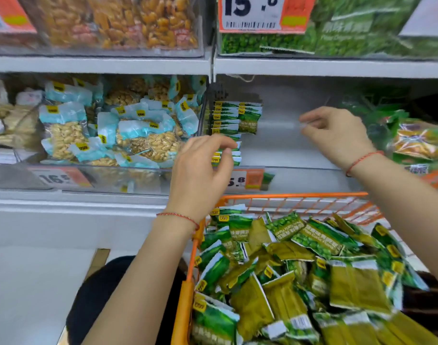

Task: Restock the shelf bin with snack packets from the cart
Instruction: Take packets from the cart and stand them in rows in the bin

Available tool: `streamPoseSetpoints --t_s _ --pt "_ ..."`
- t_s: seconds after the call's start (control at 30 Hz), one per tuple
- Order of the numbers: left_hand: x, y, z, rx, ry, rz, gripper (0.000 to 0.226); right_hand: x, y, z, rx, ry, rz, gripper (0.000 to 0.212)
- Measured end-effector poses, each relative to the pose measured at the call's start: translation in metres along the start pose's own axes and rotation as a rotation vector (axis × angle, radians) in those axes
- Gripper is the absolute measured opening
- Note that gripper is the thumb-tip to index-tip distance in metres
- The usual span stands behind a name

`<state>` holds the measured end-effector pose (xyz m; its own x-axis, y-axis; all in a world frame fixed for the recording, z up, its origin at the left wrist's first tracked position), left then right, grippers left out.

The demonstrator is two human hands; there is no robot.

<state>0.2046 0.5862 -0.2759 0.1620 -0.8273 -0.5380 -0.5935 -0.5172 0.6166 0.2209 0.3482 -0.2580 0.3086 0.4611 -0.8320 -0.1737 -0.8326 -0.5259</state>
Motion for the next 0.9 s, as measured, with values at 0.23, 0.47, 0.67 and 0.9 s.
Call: streamPoseSetpoints --t_s 0.23,0.47,0.67,0.9 --pt "0.026 0.050 0.050 -0.132 -0.613 -0.157 0.020 -0.028 0.035 0.074 0.118 -0.047 -0.373 0.021" --pt "0.099 0.058 0.084 -0.035 -1.020 -0.395 0.048 0.000 0.063 0.123 0.150 -0.052 -0.506 0.016" --pt "0.104 0.042 0.081 -0.153 -0.878 -0.245 0.022 0.008 0.077 0.122 0.139 -0.026 -0.458 0.021" --pt "0.069 0.035 0.057 -0.546 -0.420 0.501 0.008 0.007 0.030 0.138 0.035 -0.391 -0.739 0.028"
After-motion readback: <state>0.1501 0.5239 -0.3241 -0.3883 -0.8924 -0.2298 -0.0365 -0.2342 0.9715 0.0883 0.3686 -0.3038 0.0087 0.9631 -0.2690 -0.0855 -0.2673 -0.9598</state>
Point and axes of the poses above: each hand's wrist, its own z-axis away from the middle knuckle, its own x-axis out of the palm, y = z × x, the point moved 5 cm from there along -z, towards the middle knuckle, and after that the axes turned 3 degrees about z, right-handed, at the moved point
